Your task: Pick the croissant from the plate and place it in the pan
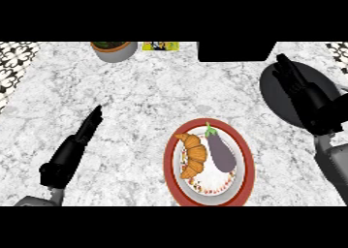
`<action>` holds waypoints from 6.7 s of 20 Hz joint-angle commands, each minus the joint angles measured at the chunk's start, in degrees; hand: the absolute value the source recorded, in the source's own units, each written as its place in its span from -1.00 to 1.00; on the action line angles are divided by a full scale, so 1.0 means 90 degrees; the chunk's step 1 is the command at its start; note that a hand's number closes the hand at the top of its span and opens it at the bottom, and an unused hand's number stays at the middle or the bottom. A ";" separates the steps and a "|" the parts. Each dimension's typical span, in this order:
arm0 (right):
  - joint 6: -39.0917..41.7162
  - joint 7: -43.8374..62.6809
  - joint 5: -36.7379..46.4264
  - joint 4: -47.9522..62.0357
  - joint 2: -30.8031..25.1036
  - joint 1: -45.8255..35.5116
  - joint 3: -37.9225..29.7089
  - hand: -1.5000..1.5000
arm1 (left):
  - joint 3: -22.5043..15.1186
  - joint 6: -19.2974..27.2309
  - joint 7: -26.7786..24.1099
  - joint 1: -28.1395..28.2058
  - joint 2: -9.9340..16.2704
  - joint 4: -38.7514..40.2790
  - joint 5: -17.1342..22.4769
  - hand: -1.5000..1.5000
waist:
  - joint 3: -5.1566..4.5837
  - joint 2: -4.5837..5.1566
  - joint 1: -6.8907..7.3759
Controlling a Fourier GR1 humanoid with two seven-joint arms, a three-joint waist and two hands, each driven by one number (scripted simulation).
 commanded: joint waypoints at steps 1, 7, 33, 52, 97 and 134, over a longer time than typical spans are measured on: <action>0.0552 -0.0447 -0.0002 -0.0008 0.0454 0.0086 0.0347 1.00 | 0.0329 0.0070 0.0315 -0.0388 0.0039 -0.0040 0.0048 0.00 | -0.0141 0.0101 0.0022; 0.2740 -0.1895 0.0270 0.0688 0.0992 -0.0230 0.1728 1.00 | 0.0898 0.0686 0.0675 -0.0887 -0.0342 -0.0032 0.0426 0.00 | -0.0115 0.0237 0.0431; 0.2187 -0.1695 0.3187 -0.0763 -0.0713 -0.1046 0.0422 -1.00 | 0.1526 0.0430 0.0785 -0.0828 -0.0289 0.0245 0.0299 0.00 | -0.0149 0.0086 0.0037; 0.3405 0.0361 0.4244 -0.2326 0.0859 -0.0194 0.1015 -1.00 | 0.1742 0.0514 0.0979 -0.0790 -0.0793 -0.0029 -0.0152 0.00 | -0.0147 0.0086 0.0011; 0.3741 -0.0523 0.8879 0.0763 0.3047 -0.0496 0.1281 -1.00 | 0.2344 -0.0098 0.0993 -0.1184 -0.1186 0.0353 -0.0697 0.00 | -0.0147 0.0094 -0.0001; 0.2538 -0.0719 0.9800 -0.2012 0.2214 0.2644 0.0786 1.00 | 0.2781 -0.0195 0.1416 -0.0949 -0.1118 0.0029 -0.0627 0.00 | -0.0154 -0.0014 -0.0374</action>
